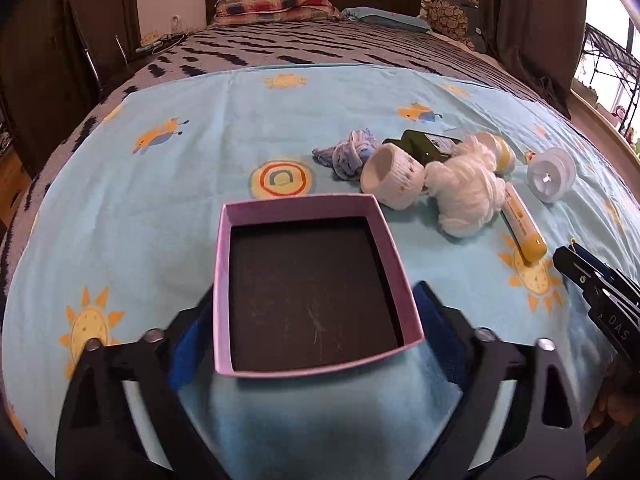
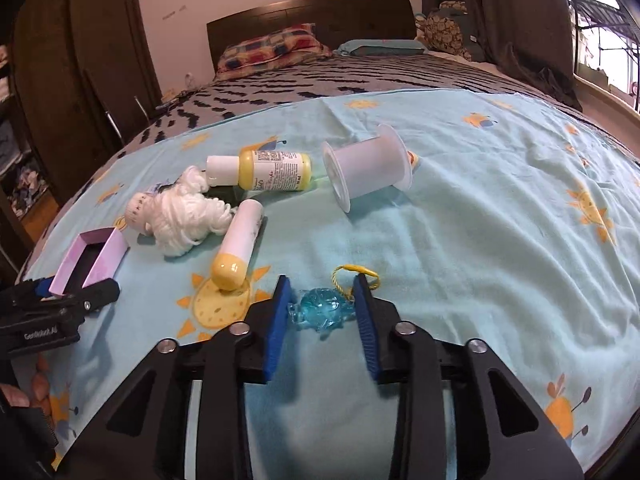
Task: Collect trash
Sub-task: 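Grasp the pink box with the left tool while the right tool grasps the blue teether, then lower both tools to the bin and release the pink box and teether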
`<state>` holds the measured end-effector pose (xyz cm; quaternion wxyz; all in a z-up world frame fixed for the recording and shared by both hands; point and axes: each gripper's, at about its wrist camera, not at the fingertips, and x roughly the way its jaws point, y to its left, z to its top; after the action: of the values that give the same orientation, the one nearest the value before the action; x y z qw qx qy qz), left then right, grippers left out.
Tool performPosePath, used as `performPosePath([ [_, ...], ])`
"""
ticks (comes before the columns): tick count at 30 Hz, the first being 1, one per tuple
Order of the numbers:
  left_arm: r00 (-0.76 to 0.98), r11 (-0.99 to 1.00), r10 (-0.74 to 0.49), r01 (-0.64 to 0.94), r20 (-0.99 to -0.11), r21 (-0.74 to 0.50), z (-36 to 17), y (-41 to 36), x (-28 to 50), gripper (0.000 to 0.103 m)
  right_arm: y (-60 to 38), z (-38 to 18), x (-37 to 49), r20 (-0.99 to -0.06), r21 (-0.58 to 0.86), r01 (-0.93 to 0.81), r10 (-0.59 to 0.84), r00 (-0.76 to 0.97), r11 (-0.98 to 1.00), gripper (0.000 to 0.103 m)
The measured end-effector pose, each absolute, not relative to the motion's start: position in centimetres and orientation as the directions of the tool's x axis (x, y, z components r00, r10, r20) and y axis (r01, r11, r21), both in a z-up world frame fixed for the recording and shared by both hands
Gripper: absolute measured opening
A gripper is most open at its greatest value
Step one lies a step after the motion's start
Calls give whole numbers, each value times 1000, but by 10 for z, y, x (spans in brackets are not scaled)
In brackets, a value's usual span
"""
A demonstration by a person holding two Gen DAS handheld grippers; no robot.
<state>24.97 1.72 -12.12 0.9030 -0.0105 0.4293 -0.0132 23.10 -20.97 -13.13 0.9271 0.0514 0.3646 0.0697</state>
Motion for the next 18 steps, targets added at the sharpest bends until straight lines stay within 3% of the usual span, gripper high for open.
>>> performPosePath([
  [18, 685, 992, -121, 116, -719, -56, -107, 12, 177, 75, -214, -103, 162, -605, 137, -149, 202, 771, 979, 33],
])
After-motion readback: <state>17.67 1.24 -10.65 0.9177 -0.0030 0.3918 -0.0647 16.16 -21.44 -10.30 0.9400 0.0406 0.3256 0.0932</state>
